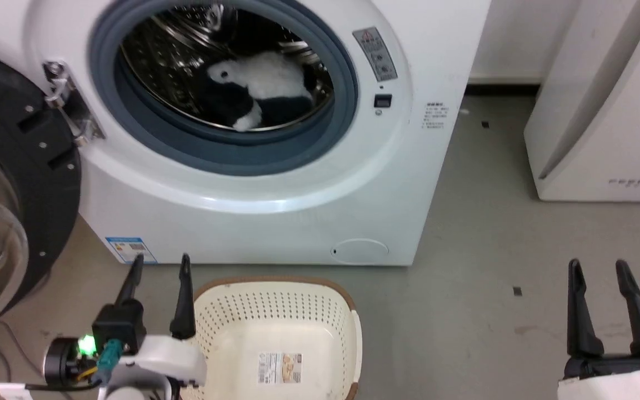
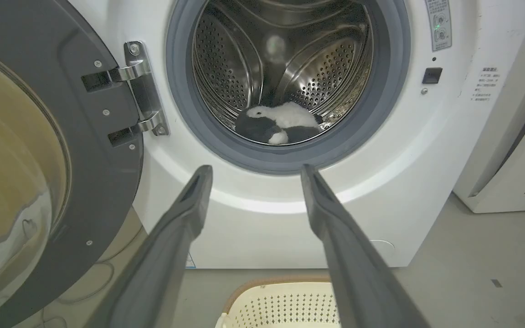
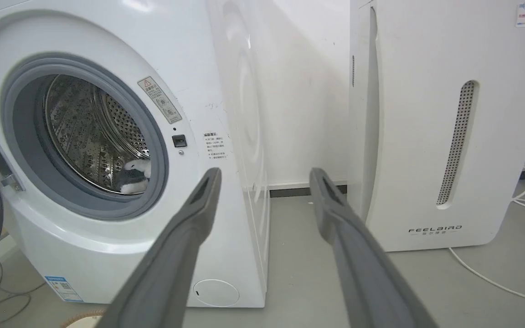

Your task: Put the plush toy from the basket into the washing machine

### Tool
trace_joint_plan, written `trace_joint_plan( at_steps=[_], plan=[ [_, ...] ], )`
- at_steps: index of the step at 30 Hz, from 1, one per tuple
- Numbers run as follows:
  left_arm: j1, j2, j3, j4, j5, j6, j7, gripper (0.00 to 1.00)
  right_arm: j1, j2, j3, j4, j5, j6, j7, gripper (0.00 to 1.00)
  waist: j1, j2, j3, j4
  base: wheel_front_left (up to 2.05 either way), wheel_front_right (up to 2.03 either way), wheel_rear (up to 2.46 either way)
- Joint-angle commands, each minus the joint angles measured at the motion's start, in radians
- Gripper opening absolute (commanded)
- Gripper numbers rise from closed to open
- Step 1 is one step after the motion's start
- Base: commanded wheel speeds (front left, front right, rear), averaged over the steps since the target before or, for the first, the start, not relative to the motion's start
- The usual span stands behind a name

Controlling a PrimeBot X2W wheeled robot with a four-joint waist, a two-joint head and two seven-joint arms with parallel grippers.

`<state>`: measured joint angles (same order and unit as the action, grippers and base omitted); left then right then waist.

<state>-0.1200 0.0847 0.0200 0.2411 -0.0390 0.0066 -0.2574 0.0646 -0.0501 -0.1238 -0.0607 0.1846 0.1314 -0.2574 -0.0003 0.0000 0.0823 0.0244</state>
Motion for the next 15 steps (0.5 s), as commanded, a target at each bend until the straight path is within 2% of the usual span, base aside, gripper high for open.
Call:
trace_joint_plan(
  at_steps=[1, 6, 7, 15],
  plan=[
    [0.013, 0.0, 0.001, 0.001, 0.005, -0.002, -0.004, 1.0, 0.013, 0.0, 0.001, 0.003, -0.006, -0.001, -0.004, 1.0, 0.0003, 0.0, -0.025, 0.014, 0.0, 0.0, 0.0],
    [0.065, -0.005, -0.007, 0.006, 0.011, -0.005, -0.004, 1.0, 0.044, 0.0, 0.011, 0.01, -0.011, -0.001, -0.004, 1.0, 0.0003, 0.0, -0.051, 0.02, 0.0, 0.0, 0.0],
    [0.061, -0.004, -0.007, 0.005, 0.004, -0.001, 0.0, 0.0, 0.035, 0.0, 0.01, 0.009, -0.002, 0.0, 0.0, 0.0, 0.0003, 0.0, -0.05, 0.018, 0.0, 0.0, 0.0],
    [0.066, -0.006, -0.008, -0.003, 0.006, -0.001, 0.01, 0.0, 0.031, 0.0, 0.013, 0.011, -0.008, 0.0, 0.009, 0.0, 0.0003, 0.0, -0.054, 0.018, 0.0, 0.0, 0.0]
  ],
)
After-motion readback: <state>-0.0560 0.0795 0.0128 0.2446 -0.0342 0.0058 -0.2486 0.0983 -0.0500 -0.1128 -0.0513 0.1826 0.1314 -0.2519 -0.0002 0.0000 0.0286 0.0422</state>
